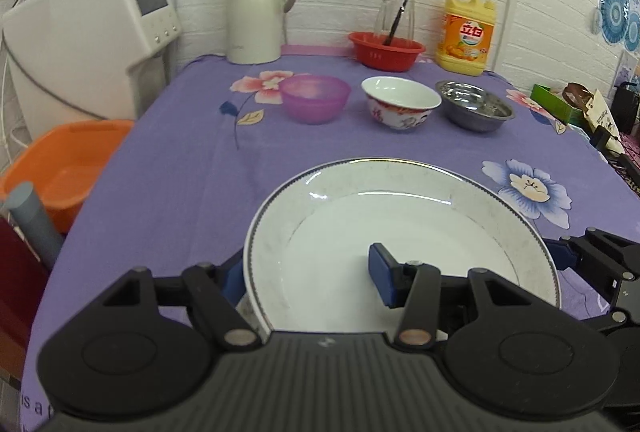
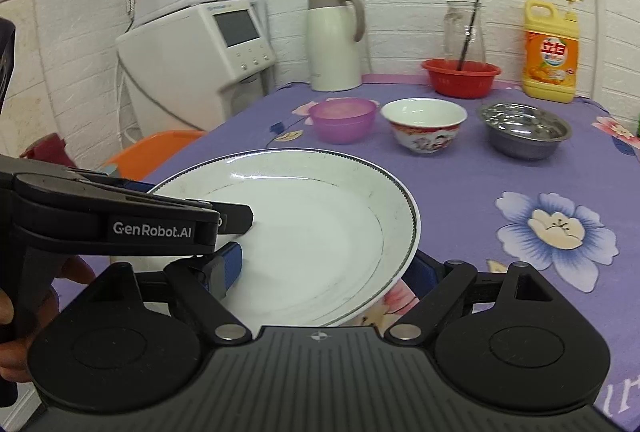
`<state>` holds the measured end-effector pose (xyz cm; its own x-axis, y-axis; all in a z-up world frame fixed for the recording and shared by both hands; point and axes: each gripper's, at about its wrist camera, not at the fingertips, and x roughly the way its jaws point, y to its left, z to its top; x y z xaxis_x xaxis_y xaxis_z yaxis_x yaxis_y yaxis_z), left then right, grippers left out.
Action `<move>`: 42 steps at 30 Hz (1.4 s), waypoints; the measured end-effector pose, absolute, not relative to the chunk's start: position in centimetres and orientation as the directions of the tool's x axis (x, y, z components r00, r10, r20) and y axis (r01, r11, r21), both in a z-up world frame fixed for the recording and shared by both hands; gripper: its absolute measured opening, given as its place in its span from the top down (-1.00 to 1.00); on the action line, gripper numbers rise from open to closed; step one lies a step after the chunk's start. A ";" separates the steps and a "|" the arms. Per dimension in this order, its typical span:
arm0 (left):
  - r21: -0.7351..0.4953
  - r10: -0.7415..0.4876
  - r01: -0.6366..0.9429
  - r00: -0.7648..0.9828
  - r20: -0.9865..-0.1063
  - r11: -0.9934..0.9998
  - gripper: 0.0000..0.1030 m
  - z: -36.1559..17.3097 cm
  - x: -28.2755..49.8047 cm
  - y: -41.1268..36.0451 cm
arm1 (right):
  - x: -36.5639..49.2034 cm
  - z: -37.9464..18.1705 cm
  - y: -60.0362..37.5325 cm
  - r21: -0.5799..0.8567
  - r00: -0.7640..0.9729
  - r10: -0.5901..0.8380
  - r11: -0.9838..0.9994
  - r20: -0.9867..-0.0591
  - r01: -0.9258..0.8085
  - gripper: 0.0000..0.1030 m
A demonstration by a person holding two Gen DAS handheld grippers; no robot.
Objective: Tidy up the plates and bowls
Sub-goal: 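Lift the blue-rimmed plate and stack it onto the floral plate, then move the left tool toward the steel bowl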
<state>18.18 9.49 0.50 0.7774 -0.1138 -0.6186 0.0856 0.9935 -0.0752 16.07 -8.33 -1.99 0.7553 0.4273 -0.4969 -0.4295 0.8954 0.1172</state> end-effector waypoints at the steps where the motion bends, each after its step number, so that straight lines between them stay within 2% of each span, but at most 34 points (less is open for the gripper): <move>1: -0.081 -0.111 0.077 0.776 -0.621 0.994 0.03 0.2 17.9 9.9 | 15.8 -2.2 -7.8 0.109 0.750 0.431 0.892 -0.502 -0.439 -1.00; 7: -0.146 -0.145 0.067 0.764 -0.629 0.987 0.02 -1.9 17.4 11.4 | 15.5 -3.4 -6.4 0.068 0.730 0.416 0.887 -0.542 -0.456 -1.00; 9: -0.120 -0.137 0.078 0.774 -0.618 0.990 0.00 -2.0 17.1 11.1 | 15.4 -3.8 -6.5 0.074 0.727 0.411 0.891 -0.550 -0.448 -1.00; 13: -0.122 -0.142 0.085 0.784 -0.605 0.989 -0.12 -2.2 17.0 11.2 | 15.3 -4.0 -5.9 0.034 0.726 0.403 0.885 -0.557 -0.465 -1.00; 15: -0.123 -0.144 0.088 0.795 -0.590 0.989 -0.29 -1.9 16.8 11.2 | 15.3 -3.9 -6.1 0.048 0.724 0.410 0.885 -0.555 -0.464 -1.00; 18: -0.115 -0.134 0.085 0.831 -0.540 0.990 -0.43 -0.9 16.0 11.6 | 15.3 -3.7 -6.3 0.052 0.733 0.405 0.890 -0.546 -0.453 -1.00; 24: -0.168 -0.149 0.073 0.849 -0.508 0.983 -0.43 0.7 16.5 12.3 | 14.9 -3.8 -5.0 -0.051 0.757 0.360 0.887 -0.546 -0.459 -1.00; 28: -0.171 -0.143 0.063 0.846 -0.513 0.983 -0.43 0.7 16.6 12.1 | 15.1 -3.5 -6.6 -0.008 0.771 0.356 0.906 -0.528 -0.424 -1.00; 34: -0.176 -0.155 0.074 0.847 -0.508 0.982 -0.43 1.0 16.9 11.3 | 15.0 -2.2 -9.5 0.102 0.808 0.380 0.921 -0.451 -0.376 -1.00; 42: -0.177 -0.198 0.121 0.822 -0.534 0.977 -0.44 0.9 18.0 8.8 | 16.2 -3.0 -13.4 0.207 0.802 0.367 0.930 -0.471 -0.303 -1.00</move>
<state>18.02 8.79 0.93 0.8216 -0.1985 -0.5344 0.1210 0.9768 -0.1768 16.25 -13.38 -3.02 0.8021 0.3668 -0.4713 -0.3034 0.9300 0.2074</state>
